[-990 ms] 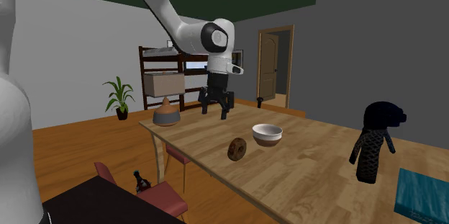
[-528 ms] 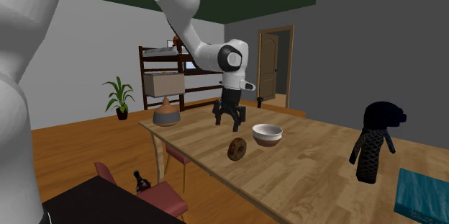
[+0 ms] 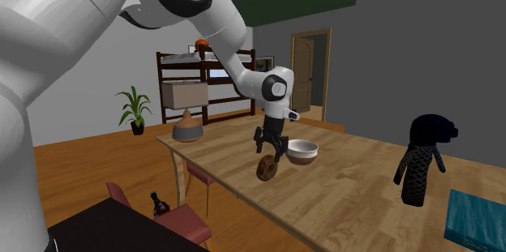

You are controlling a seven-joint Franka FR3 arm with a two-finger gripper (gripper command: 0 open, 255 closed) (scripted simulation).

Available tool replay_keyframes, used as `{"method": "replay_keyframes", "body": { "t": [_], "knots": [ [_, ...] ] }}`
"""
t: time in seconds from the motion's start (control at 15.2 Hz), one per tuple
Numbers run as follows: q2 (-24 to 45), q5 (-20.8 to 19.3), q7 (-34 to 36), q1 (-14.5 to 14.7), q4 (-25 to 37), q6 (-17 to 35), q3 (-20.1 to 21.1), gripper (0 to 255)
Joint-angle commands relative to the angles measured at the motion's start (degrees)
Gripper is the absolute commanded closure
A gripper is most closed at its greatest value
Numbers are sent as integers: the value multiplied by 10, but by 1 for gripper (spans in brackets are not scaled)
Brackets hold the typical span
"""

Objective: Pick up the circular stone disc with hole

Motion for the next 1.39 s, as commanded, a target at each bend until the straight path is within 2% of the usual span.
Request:
{"method": "replay_keyframes", "body": {
  "t": [0.0,0.4,0.46,1.06,1.32],
  "knots": [
    [13,2,-1,-1,5,8,1,0],
    [37,5,-4,-3,8,29,3,0],
    [37,5,-4,-3,7,30,3,255],
    [37,5,-4,-3,8,29,3,255],
    [16,2,-1,-1,5,11,1,255]
  ]
}}
